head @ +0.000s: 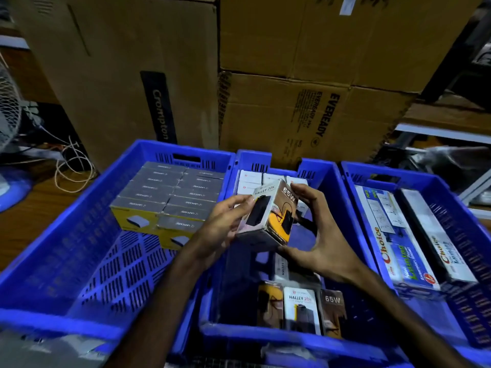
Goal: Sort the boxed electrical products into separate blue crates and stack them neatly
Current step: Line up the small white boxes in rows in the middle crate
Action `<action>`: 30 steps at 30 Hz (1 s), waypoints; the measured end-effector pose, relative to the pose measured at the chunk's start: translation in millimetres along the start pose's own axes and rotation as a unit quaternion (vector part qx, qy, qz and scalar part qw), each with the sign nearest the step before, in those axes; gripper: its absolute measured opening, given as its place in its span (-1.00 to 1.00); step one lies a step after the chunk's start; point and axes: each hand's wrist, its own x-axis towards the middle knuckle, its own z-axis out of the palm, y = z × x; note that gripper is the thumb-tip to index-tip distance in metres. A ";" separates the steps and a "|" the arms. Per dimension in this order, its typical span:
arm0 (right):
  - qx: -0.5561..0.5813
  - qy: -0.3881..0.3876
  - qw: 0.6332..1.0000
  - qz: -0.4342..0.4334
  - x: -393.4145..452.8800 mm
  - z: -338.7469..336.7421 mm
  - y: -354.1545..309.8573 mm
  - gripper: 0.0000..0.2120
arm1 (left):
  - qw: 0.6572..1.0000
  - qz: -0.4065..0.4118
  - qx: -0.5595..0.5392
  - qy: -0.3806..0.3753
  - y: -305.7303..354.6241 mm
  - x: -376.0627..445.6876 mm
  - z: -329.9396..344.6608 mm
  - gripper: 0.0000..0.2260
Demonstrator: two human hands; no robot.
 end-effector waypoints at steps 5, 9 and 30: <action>0.031 -0.001 1.000 -0.004 0.0 -3.3 -0.8 -0.09 | 0.994 -0.029 -0.090 -0.052 4.9 -3.5 -0.8 -0.76; 0.024 -0.023 0.999 0.024 -1.9 -10.6 8.9 -0.07 | 0.997 0.019 -0.068 -0.012 -1.9 2.5 -11.7 -0.45; 0.086 -0.078 0.971 0.210 29.7 -36.4 30.5 -0.54 | 0.979 0.106 0.173 0.007 -19.4 5.1 2.5 -0.11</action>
